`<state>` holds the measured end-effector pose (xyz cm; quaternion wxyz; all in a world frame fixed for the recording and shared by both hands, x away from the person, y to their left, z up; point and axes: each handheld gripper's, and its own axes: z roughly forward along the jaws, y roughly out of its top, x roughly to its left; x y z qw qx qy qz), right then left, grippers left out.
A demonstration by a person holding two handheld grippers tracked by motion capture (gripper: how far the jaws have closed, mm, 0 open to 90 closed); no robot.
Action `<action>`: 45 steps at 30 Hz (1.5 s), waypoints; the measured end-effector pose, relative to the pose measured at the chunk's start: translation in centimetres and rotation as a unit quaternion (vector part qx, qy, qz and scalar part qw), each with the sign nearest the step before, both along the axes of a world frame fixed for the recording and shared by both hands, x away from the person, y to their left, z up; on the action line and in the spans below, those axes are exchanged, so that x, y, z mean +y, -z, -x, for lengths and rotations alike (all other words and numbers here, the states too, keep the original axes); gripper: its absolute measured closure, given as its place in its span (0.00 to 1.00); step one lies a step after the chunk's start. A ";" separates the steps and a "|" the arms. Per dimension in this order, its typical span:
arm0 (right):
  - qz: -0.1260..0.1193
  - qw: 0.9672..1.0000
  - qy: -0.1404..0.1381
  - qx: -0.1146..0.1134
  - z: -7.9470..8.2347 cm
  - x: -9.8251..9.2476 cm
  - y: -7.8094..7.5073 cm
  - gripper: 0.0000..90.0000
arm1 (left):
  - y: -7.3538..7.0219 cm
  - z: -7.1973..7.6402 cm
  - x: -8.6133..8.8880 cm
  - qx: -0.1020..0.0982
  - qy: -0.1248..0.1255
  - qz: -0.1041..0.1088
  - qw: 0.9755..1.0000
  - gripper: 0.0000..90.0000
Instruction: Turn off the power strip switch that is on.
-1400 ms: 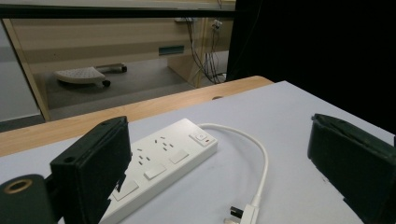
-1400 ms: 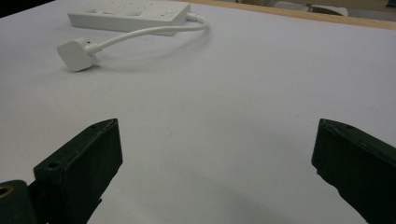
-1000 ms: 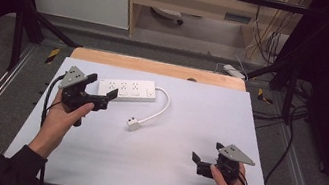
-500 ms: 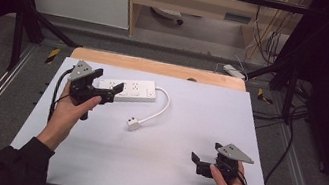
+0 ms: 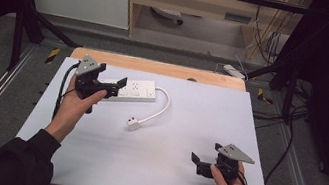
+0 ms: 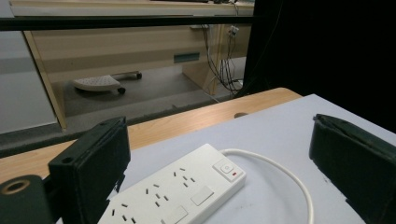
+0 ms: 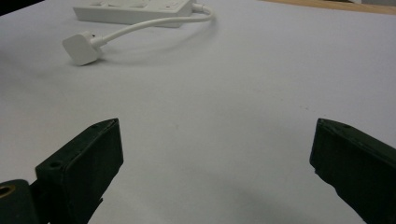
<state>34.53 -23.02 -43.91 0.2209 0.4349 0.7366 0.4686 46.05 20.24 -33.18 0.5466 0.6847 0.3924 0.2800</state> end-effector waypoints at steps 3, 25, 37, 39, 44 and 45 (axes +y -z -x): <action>0.003 1.000 -0.003 -0.001 0.1 0.1 0.0 0.03 | 0.1 -0.3 0.0 0.000 -0.001 0.001 1.000 0.05; 0.000 1.000 -0.002 0.008 -0.1 0.1 0.3 0.03 | 1.2 -2.0 0.5 0.025 -0.016 0.015 0.999 0.05; -0.001 1.000 -0.006 0.009 0.0 0.1 0.2 0.03 | 2.6 -3.3 0.3 0.048 -0.027 -0.006 0.998 0.06; -0.001 1.000 -0.005 0.009 0.0 0.1 0.2 0.03 | 2.7 -3.5 0.3 0.046 -0.029 -0.013 0.998 0.07; 0.002 1.000 -0.003 0.009 -0.1 0.1 0.3 0.03 | 3.1 -3.8 0.2 0.049 -0.036 -0.016 0.998 0.08; 0.002 1.000 -0.003 0.009 -0.1 0.1 0.3 0.03 | 3.1 -3.9 0.2 0.050 -0.036 -0.019 0.998 0.08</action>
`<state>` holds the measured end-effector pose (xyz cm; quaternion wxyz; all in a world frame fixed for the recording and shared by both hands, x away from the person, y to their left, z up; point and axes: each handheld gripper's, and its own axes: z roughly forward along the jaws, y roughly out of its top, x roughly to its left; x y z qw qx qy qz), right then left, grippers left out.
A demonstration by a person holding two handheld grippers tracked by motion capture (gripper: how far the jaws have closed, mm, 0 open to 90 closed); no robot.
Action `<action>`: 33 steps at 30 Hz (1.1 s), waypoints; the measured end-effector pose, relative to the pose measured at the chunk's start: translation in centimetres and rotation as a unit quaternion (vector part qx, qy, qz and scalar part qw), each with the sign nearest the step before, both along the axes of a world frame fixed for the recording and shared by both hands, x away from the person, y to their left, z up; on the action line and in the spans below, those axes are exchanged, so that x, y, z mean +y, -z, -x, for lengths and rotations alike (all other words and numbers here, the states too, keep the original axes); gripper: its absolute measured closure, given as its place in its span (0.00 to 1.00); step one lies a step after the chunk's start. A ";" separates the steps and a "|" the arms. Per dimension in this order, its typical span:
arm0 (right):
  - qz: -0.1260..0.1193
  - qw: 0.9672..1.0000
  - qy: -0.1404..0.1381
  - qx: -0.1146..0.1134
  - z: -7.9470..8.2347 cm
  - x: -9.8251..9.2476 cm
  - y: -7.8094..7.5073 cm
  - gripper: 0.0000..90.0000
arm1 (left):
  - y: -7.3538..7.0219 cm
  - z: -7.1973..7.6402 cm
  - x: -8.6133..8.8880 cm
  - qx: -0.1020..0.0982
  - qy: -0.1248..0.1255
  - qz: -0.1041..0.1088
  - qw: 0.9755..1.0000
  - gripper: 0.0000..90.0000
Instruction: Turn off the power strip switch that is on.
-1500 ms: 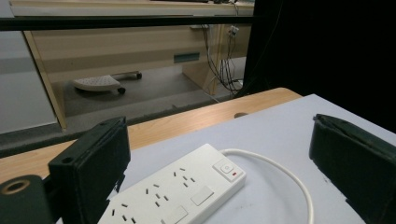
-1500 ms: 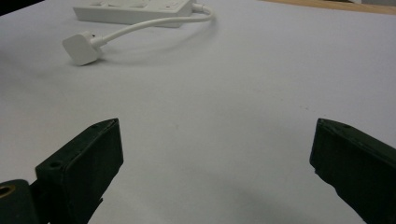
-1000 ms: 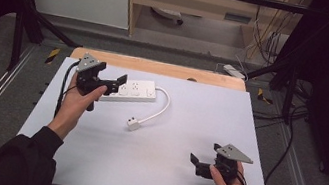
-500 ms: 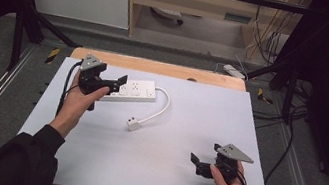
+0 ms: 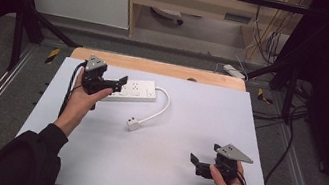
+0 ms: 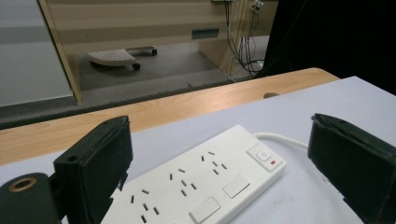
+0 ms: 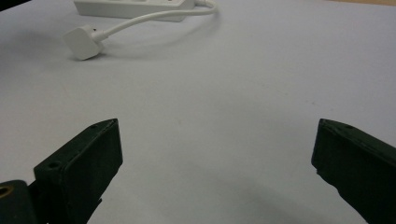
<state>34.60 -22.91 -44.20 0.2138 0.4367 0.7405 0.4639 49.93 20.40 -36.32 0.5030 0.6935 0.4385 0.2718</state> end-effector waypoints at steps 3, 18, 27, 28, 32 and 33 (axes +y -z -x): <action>-0.001 1.000 0.004 0.001 0.0 -0.1 0.0 0.03 | 0.2 -0.2 0.0 0.004 -0.001 0.000 1.000 0.09; -0.002 1.000 -0.001 0.002 0.0 0.0 0.1 0.03 | 1.3 -1.0 -0.1 0.021 -0.018 -0.015 1.000 0.16; 0.000 1.000 -0.002 0.006 0.0 0.0 0.1 0.03 | 2.3 -1.2 0.1 0.037 -0.029 -0.020 0.999 0.30; 0.000 1.000 -0.002 0.005 0.0 0.0 0.1 0.03 | 2.3 -1.2 0.2 0.037 -0.030 -0.020 0.999 0.33; -0.001 1.000 -0.002 0.006 0.0 0.0 0.1 0.03 | 2.5 -1.3 0.4 0.039 -0.039 -0.021 0.998 0.41; -0.001 1.000 -0.003 0.006 0.0 0.0 0.1 0.03 | 2.5 -1.3 0.5 0.039 -0.039 -0.019 0.998 0.44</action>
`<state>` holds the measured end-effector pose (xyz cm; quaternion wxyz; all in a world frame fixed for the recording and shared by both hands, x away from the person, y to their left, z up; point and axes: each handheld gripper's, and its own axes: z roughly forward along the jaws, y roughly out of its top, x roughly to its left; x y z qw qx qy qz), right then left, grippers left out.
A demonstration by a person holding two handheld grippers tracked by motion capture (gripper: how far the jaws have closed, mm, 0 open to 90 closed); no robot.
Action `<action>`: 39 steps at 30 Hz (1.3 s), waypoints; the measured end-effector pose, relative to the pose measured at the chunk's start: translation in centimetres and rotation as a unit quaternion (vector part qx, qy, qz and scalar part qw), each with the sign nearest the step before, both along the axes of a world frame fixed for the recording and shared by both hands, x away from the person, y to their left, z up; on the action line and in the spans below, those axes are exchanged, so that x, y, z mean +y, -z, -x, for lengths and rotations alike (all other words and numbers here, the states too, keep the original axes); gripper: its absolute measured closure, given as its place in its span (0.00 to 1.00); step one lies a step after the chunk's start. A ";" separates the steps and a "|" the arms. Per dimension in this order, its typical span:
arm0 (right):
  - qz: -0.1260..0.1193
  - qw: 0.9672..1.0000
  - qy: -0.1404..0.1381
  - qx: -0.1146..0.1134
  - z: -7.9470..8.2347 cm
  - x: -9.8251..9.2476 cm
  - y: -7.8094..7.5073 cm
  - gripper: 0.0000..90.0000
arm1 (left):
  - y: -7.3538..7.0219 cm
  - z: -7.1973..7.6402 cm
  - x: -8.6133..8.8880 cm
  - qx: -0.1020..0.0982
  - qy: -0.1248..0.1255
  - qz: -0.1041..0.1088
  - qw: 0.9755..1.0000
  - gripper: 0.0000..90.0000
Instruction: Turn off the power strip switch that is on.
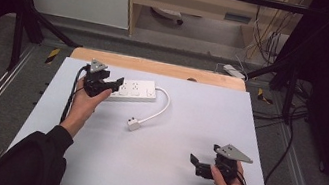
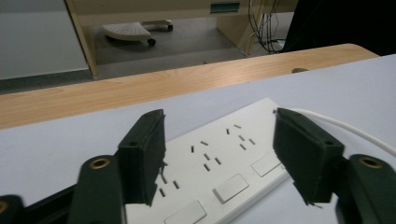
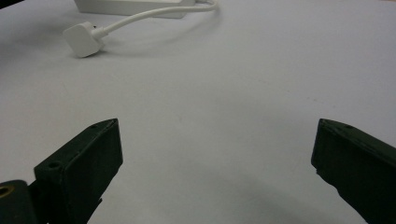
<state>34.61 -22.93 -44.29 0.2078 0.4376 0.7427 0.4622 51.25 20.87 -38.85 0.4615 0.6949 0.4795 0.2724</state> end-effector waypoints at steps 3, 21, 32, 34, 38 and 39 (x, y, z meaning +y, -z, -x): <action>0.001 1.000 -0.001 0.000 0.0 0.1 0.0 0.03 | 0.1 0.0 0.0 0.002 0.003 -0.003 1.000 0.53; 0.000 1.000 0.004 -0.001 0.0 -0.2 -0.1 0.03 | 1.3 0.7 0.6 0.008 0.019 0.001 1.000 0.98; -0.001 1.000 0.005 -0.003 0.0 -0.1 -0.1 0.03 | 2.0 0.6 -0.2 0.024 0.041 0.012 0.999 1.00; -0.001 1.000 0.005 -0.004 0.1 -0.1 -0.1 0.03 | 2.0 0.6 -0.3 0.026 0.042 0.009 0.999 1.00; -0.005 1.000 0.005 -0.004 0.0 -0.2 -0.1 0.03 | 2.3 0.5 -0.5 0.032 0.044 0.003 0.999 1.00; -0.007 1.000 0.005 -0.003 0.0 -0.2 -0.1 0.03 | 2.3 0.6 -0.6 0.032 0.045 0.002 0.998 1.00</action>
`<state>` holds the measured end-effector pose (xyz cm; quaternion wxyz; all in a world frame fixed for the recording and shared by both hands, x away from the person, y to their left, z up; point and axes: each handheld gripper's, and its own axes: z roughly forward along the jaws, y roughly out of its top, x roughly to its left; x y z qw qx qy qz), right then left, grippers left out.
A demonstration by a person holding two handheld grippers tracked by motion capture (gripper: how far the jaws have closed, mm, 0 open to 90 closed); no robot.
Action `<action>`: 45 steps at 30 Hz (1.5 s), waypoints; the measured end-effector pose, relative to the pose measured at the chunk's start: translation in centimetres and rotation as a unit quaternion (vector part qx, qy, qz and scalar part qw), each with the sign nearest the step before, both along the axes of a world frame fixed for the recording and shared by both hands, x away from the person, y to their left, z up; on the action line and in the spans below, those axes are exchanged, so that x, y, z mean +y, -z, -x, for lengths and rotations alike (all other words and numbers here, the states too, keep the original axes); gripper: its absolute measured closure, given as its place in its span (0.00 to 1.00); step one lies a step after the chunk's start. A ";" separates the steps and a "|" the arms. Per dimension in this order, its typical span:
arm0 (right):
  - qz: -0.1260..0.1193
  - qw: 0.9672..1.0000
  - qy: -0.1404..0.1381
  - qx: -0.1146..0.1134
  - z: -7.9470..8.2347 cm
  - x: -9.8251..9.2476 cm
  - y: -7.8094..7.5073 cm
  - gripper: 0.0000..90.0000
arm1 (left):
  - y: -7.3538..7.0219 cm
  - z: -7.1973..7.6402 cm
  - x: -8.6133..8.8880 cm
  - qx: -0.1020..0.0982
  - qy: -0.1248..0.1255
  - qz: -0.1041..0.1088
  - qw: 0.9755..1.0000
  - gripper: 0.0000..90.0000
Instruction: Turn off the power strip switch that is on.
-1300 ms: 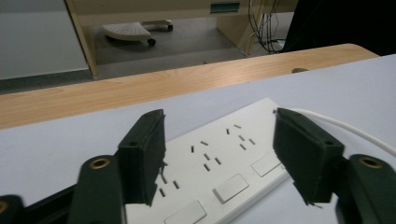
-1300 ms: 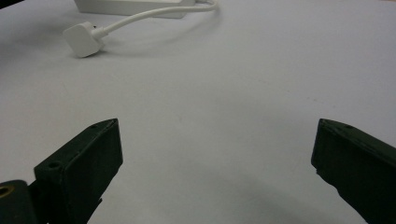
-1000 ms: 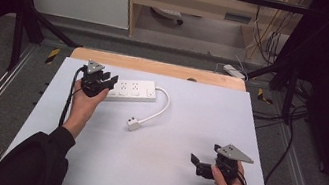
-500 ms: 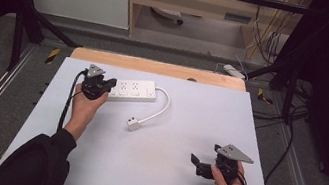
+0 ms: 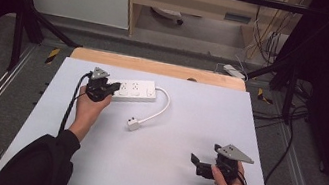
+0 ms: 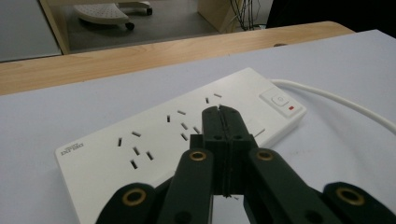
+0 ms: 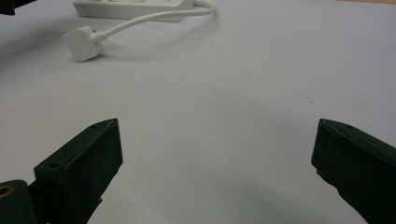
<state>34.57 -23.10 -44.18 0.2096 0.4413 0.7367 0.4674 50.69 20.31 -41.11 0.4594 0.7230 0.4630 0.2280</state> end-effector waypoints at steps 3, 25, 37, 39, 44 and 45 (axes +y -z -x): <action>0.000 1.000 0.000 -0.001 0.1 0.0 -0.1 0.03 | 0.0 0.0 -0.3 0.001 0.007 -0.002 1.000 1.00; 0.001 1.000 -0.004 -0.001 0.0 0.0 -0.1 0.03 | 1.9 -1.6 0.4 0.024 -0.006 -0.013 1.000 1.00; 0.001 1.000 -0.007 0.000 -0.1 0.1 0.0 0.03 | 2.4 -1.8 0.0 0.025 -0.002 -0.021 0.999 1.00; 0.000 1.000 -0.007 0.000 0.0 0.1 0.0 0.03 | 2.5 -1.8 -0.2 0.024 -0.001 -0.024 0.999 1.00; 0.000 1.000 -0.008 0.000 0.0 0.1 0.0 0.03 | 2.8 -1.8 -0.5 0.026 0.001 -0.032 0.999 1.00; 0.001 1.000 -0.009 0.000 0.0 0.1 0.0 0.03 | 2.8 -1.8 -0.6 0.026 0.001 -0.032 0.999 1.00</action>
